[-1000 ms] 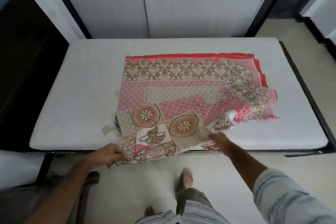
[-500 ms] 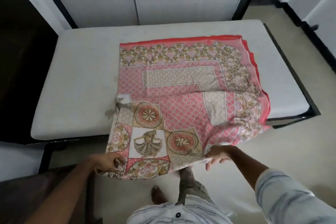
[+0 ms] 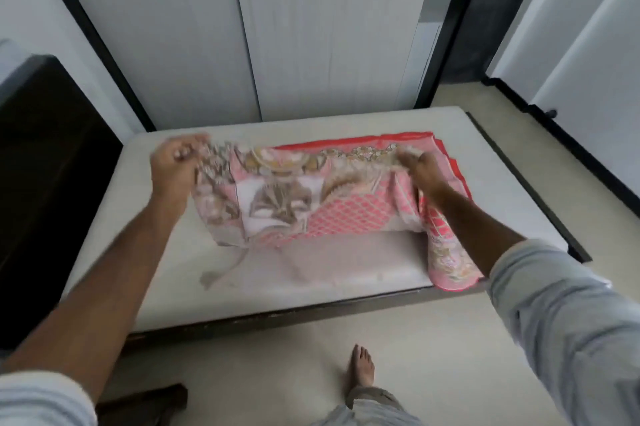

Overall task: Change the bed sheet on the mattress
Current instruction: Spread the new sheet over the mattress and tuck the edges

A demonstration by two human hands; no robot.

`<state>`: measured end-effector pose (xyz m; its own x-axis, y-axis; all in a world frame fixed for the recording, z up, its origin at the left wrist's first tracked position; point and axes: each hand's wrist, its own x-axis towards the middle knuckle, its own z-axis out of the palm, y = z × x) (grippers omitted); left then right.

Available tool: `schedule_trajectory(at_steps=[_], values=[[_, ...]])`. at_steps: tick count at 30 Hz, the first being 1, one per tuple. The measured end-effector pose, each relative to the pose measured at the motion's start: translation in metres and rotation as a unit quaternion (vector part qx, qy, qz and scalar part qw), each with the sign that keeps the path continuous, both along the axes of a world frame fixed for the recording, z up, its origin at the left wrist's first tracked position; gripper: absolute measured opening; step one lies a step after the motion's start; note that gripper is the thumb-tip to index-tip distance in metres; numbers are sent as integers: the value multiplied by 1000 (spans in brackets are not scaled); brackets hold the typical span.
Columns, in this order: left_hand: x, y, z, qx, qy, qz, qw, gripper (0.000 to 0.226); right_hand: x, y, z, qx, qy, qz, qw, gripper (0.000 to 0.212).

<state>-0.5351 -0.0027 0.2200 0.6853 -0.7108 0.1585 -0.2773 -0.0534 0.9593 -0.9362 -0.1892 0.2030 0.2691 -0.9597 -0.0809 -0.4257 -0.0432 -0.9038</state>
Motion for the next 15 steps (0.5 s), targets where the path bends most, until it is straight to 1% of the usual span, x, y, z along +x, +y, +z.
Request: schedule_trajectory(at_steps=[2,3,5,7,9,11,13,14,15], values=[[10,-45,51,-82,-38,41,995,38,15,-30,53,-75,-14,-25,997,33],[13,-67,82,-109,-78,48,990,44,22,-48,83,-117,-28,-17,993,32],[16,-105,140,-152,-165,40,974,62,33,-76,144,-173,-47,-6,984,39],[18,-138,192,-189,-253,39,948,84,38,-100,201,-228,-70,7,971,40],[11,-161,248,-224,-297,84,925,97,38,-123,261,-278,-96,4,956,42],[3,-174,289,-237,-315,116,912,101,38,-144,303,-322,-110,-1,940,48],[-10,-179,328,-277,-337,143,889,103,34,-161,346,-340,-129,-2,932,49],[-16,-180,347,-299,-342,157,877,100,33,-168,365,-355,-138,3,924,49],[-24,-180,366,-326,-348,172,862,96,31,-176,385,-373,-152,10,915,54]])
